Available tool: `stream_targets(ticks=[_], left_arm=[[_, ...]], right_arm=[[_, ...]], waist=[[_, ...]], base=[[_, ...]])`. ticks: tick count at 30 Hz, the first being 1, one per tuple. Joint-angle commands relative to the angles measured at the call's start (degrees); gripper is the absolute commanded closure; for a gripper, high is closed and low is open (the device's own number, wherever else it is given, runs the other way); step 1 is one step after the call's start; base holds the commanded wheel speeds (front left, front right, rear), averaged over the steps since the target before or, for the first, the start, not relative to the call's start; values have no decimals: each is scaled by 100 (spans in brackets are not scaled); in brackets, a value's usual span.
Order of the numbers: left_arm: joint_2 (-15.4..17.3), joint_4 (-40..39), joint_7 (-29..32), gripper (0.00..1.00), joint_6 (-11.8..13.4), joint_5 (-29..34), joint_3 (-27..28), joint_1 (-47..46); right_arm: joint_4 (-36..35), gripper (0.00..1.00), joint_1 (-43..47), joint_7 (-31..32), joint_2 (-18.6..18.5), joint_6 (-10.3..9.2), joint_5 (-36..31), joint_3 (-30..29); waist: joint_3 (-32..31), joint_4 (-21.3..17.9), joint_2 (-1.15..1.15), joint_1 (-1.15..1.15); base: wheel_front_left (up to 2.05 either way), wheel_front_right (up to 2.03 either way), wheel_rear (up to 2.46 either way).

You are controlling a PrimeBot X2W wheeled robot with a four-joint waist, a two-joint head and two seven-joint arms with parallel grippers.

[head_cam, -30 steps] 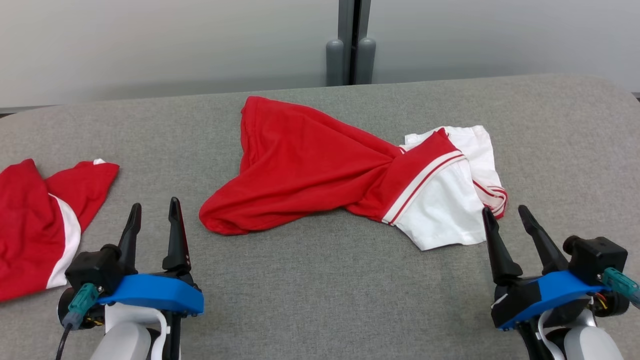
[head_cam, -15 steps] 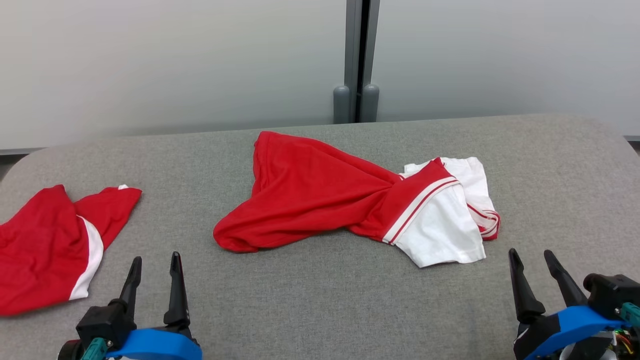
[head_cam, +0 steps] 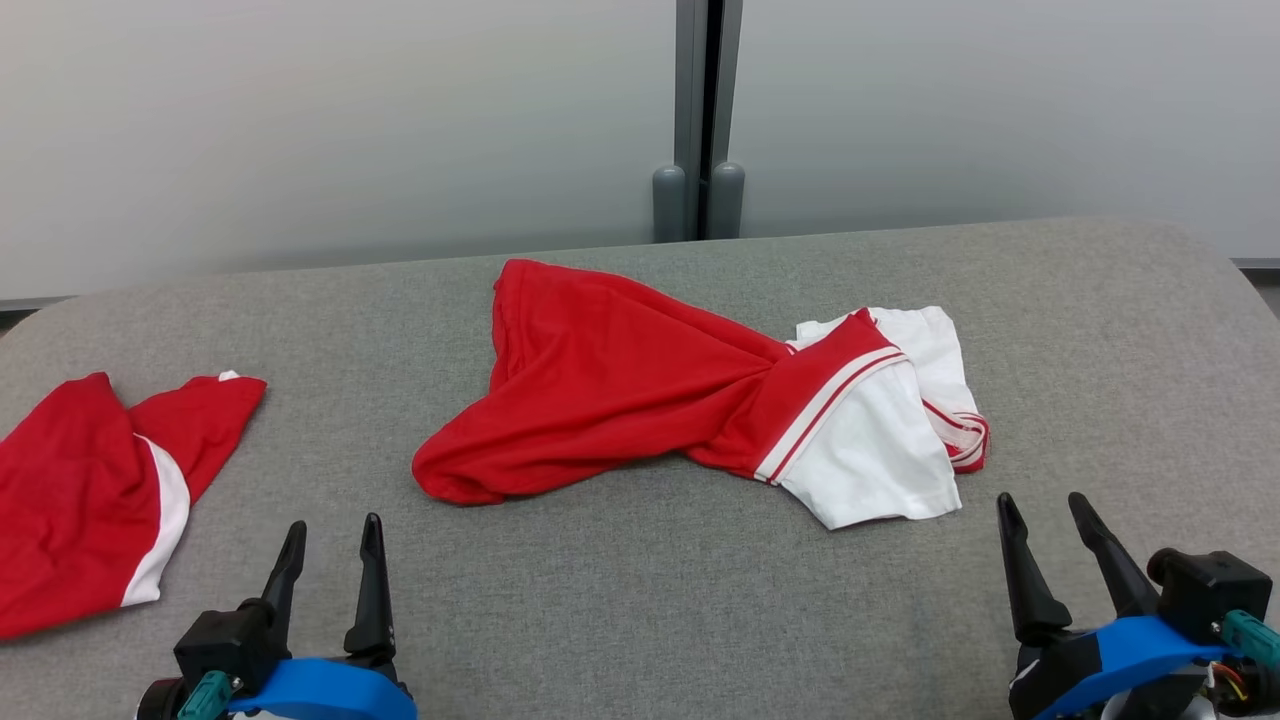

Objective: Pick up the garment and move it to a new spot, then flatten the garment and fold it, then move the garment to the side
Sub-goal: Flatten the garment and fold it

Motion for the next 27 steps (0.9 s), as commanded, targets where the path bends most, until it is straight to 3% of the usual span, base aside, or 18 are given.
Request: stream_targets(ticks=[1, 6, 14, 19, 27], left_arm=[[2, 40, -24, 0, -28, 41, 13, -76], [-112, 388, 80, 0, -69, -14, -73, -312], [-344, 1513, 783, 0, -76, -291, -178, -1163], [-426, 2003, 827, 0, -56, -462, -93, -1674], [-456, 2883, 1022, 0, 229, -583, -13, -2339]], right_arm=[[-7, 0, -73, -27, -7, 2, 1, 13], [100, 0, -260, 88, -7, 2, -56, 90], [720, 0, -857, 518, -7, 3, -108, 197], [1103, 0, -1228, 603, -9, 2, -121, 272], [1578, 0, -1669, 576, -7, 2, -85, 318]], waist=[[33, 1, 0, 0], [165, -9, 0, 0], [494, -123, 0, 0], [690, -221, 0, 0], [1060, -370, 0, 0]], base=[[0, 0, 0], [0, 0, 0], [0, 0, 0], [0, 0, 0], [0, 0, 0]])
